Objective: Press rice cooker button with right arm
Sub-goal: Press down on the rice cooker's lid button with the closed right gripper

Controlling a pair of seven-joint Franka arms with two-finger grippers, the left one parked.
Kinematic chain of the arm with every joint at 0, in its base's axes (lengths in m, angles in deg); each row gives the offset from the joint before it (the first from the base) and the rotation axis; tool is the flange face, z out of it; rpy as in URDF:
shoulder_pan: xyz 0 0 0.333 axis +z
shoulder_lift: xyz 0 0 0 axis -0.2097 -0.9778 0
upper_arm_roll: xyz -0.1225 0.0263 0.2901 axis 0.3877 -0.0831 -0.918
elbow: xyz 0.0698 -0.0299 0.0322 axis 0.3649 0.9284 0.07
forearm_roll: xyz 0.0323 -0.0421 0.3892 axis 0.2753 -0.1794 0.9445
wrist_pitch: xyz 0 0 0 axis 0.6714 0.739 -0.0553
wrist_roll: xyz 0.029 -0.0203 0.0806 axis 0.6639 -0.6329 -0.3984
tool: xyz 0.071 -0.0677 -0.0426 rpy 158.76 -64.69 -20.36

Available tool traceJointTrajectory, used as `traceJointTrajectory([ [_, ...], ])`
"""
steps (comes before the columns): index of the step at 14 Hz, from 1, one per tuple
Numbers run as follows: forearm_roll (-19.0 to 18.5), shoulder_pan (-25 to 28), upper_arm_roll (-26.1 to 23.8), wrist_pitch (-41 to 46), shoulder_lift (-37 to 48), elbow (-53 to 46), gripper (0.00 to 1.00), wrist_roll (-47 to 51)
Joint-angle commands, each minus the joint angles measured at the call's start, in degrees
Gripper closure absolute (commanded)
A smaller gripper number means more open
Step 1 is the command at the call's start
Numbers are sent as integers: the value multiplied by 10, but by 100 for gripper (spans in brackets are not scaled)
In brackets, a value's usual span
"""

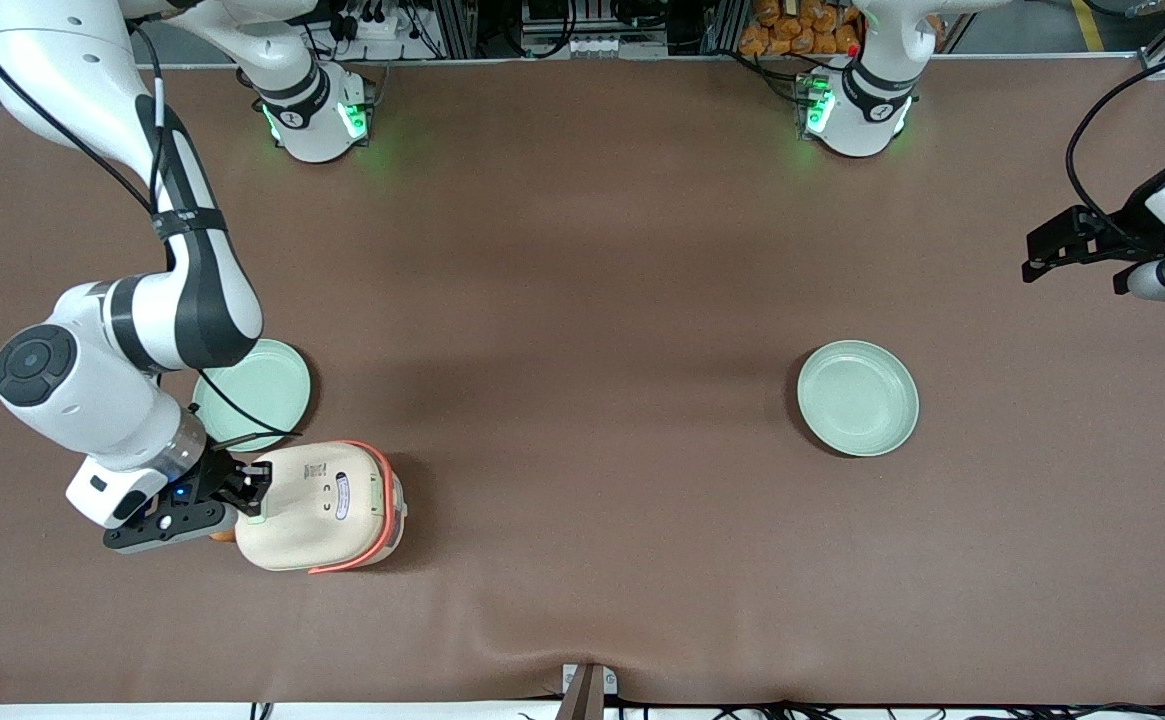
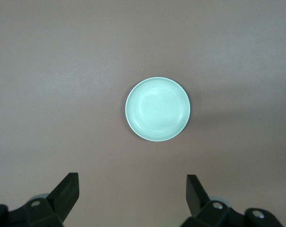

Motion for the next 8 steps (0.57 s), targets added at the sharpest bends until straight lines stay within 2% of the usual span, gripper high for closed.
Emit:
traceJointTrajectory([
  [1, -3, -7, -4, -6, -7, -8, 100, -16],
  [8, -1, -8, -3, -6, -13, -5, 100, -15],
])
